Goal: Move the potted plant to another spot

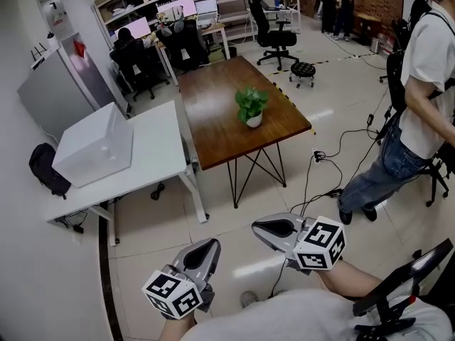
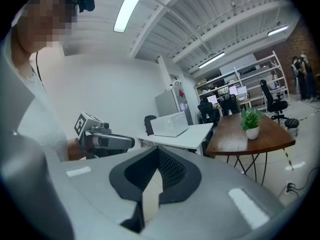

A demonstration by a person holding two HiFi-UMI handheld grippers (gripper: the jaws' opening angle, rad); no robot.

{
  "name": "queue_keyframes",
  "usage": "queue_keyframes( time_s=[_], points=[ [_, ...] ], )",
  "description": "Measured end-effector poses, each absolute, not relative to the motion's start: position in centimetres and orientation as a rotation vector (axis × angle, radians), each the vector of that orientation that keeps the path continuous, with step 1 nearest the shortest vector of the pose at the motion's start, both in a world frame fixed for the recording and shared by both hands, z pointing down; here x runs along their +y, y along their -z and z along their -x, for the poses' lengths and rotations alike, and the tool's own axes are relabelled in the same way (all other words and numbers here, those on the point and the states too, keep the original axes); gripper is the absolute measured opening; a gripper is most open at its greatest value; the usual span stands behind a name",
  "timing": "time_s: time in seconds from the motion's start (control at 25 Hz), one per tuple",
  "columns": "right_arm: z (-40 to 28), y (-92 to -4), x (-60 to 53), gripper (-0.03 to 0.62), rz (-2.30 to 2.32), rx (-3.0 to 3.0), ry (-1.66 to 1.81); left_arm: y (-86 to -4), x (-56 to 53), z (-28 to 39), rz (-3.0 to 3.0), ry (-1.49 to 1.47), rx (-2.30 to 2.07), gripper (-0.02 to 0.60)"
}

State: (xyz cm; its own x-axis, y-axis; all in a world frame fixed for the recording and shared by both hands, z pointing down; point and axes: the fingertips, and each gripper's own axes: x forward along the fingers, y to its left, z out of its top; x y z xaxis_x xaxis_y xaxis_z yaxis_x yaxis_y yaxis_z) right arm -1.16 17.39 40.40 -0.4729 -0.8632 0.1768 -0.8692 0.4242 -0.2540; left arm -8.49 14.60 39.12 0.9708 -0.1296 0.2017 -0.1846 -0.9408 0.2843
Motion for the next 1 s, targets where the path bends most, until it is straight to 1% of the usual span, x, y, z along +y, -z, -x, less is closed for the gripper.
queue_keyframes(
  time_s=[0.28,1.0],
  points=[
    [1.2,-39.7,19.0,0.005,-1.548,-2.655,-0.469,-38.9,16.3,8.9,-2.819,-0.286,-0.292,-0.006],
    [1.1,-38.3,19.2,0.005,-1.548,-2.648,-0.425,-37.6,16.1,9.0,-2.853,-0.291,-0.304,-0.006]
  ],
)
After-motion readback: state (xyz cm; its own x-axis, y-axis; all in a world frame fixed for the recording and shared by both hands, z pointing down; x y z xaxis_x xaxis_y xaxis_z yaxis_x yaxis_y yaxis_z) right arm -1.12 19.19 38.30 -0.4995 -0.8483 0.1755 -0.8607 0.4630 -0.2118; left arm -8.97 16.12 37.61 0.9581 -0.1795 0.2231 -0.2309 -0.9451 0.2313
